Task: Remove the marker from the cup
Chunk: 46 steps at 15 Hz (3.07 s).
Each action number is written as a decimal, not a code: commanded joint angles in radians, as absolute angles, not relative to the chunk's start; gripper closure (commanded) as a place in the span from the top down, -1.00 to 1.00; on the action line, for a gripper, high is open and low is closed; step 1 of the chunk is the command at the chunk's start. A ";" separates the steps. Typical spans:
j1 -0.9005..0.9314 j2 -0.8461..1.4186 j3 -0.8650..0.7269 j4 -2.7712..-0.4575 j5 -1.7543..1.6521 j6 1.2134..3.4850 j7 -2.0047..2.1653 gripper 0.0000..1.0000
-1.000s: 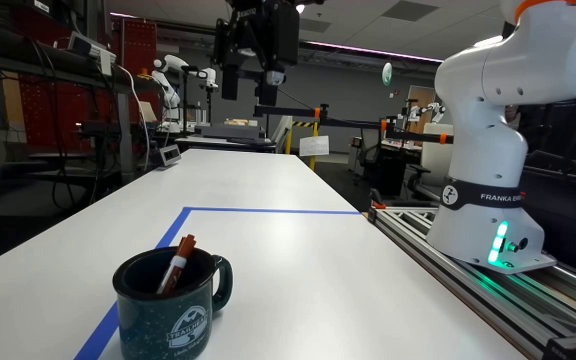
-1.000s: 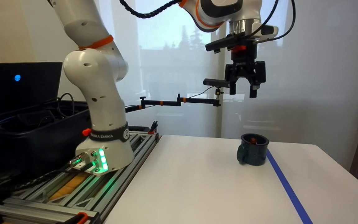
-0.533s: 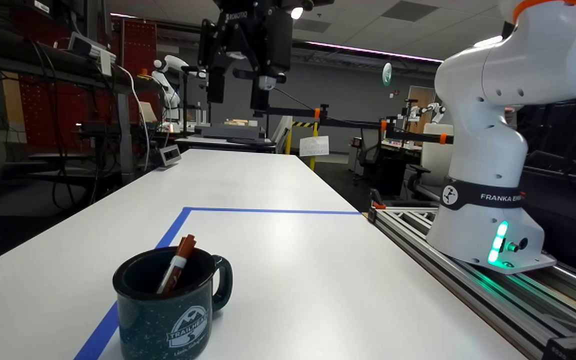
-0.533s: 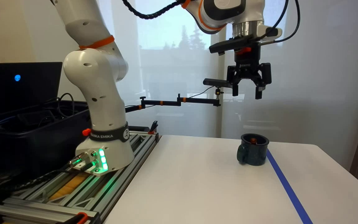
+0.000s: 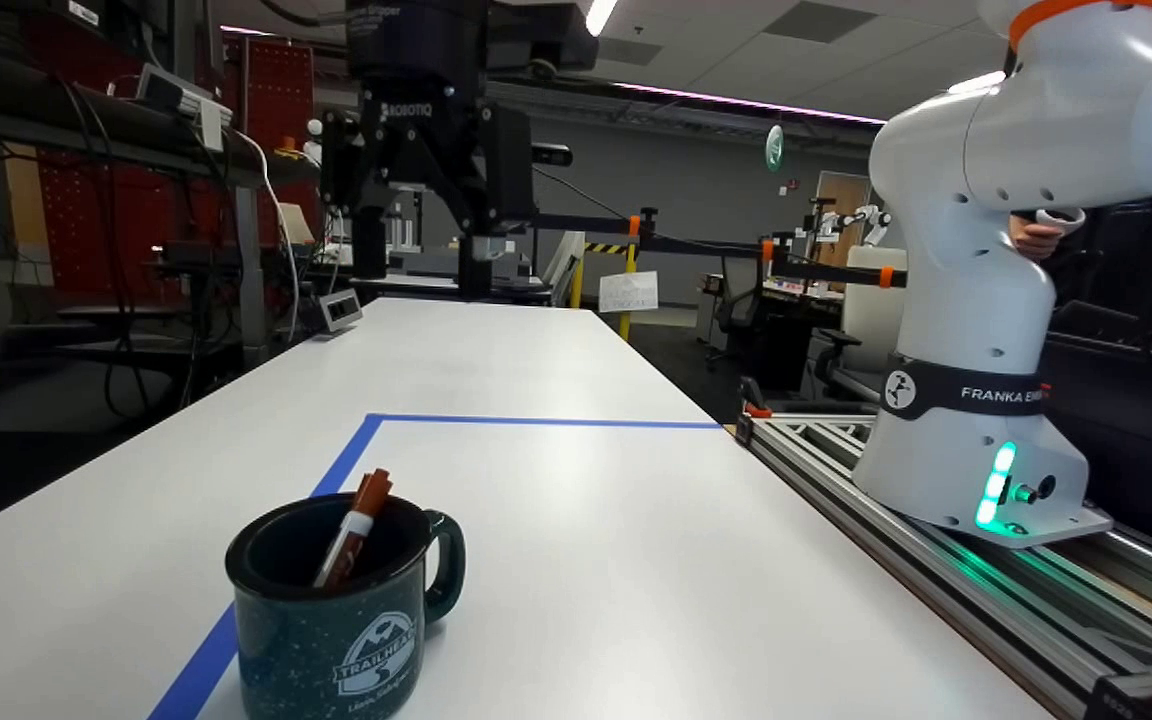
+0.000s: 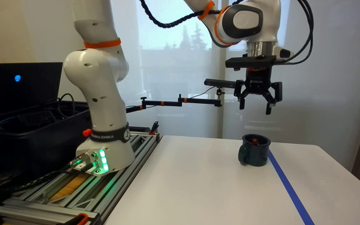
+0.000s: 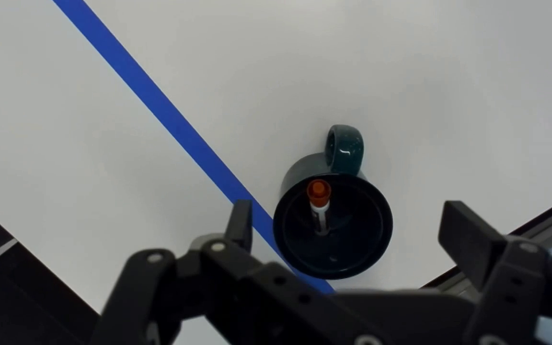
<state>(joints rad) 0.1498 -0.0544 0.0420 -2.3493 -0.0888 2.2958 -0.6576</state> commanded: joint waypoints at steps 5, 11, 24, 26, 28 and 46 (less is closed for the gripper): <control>0.147 0.180 0.123 -2.173 -0.161 2.292 -0.665 1.00; 0.144 0.284 0.133 -2.092 -0.266 2.267 -0.647 1.00; 0.180 0.410 0.155 -2.048 -0.342 2.268 -0.583 0.84; 0.185 0.406 0.153 -2.041 -0.361 2.265 -0.562 0.61; 0.183 0.399 0.153 -2.039 -0.371 2.263 -0.549 0.65; 0.177 0.326 0.161 -2.100 -0.376 2.190 -0.457 0.28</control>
<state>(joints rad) 0.1747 0.3495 0.1597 -2.0754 -0.3451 2.1977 -0.4880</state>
